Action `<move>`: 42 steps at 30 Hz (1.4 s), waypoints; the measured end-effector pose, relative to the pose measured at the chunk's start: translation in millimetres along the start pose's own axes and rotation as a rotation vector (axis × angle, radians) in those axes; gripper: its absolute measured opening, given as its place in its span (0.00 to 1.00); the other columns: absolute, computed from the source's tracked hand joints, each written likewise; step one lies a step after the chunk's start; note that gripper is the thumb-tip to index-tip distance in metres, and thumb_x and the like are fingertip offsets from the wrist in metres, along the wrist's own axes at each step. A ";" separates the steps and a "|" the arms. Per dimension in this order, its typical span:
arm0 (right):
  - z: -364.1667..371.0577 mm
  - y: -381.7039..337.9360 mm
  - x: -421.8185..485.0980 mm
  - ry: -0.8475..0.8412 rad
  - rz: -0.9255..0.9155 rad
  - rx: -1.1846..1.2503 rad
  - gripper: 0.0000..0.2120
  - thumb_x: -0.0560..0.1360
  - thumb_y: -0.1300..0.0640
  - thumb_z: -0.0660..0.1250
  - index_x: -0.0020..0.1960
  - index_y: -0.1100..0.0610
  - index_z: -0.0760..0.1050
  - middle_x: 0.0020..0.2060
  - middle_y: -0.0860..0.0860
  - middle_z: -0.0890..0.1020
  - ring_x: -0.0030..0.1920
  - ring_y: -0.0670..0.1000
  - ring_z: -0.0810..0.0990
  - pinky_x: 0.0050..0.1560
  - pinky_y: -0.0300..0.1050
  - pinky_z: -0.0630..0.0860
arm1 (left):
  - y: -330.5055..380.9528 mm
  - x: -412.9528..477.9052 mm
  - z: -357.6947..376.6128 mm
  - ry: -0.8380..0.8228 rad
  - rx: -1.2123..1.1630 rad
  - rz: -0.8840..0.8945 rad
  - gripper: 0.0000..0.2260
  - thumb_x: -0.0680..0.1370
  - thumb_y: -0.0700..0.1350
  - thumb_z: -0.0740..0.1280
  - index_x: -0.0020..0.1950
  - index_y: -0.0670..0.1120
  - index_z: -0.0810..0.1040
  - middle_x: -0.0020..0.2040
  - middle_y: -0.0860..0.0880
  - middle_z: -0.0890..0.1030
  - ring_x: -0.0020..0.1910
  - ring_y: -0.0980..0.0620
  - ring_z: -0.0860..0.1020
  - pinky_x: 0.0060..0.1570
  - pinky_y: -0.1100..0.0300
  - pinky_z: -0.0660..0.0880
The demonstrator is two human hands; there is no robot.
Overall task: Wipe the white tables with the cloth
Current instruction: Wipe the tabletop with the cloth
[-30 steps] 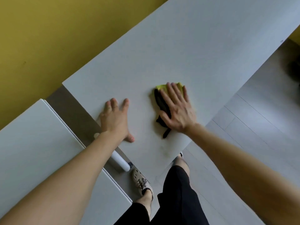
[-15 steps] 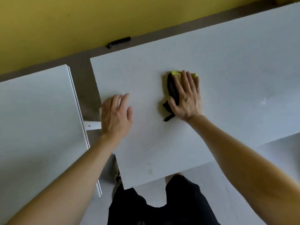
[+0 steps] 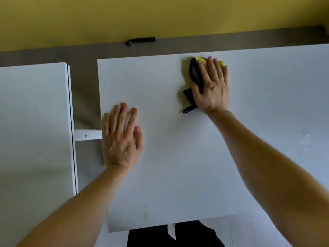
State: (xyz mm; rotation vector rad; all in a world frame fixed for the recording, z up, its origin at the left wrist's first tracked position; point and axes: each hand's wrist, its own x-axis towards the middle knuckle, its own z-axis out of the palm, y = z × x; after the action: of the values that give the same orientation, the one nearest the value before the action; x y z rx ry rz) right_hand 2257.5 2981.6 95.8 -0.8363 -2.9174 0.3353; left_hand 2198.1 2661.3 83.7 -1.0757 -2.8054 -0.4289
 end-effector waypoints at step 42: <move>-3.1 -3.3 35.6 -0.132 -0.226 0.011 0.38 0.79 0.40 0.53 0.88 0.48 0.57 0.88 0.55 0.57 0.88 0.57 0.52 0.88 0.58 0.43 | -3.0 1.5 2.9 -0.068 0.029 0.004 0.26 0.86 0.49 0.58 0.84 0.43 0.68 0.87 0.41 0.61 0.86 0.38 0.60 0.80 0.31 0.60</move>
State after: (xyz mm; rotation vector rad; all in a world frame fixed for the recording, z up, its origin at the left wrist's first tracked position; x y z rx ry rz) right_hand 2226.1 2998.4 100.4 -0.4927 -3.0877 0.4004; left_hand 2195.0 2660.9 80.5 -1.1108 -2.8582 -0.3568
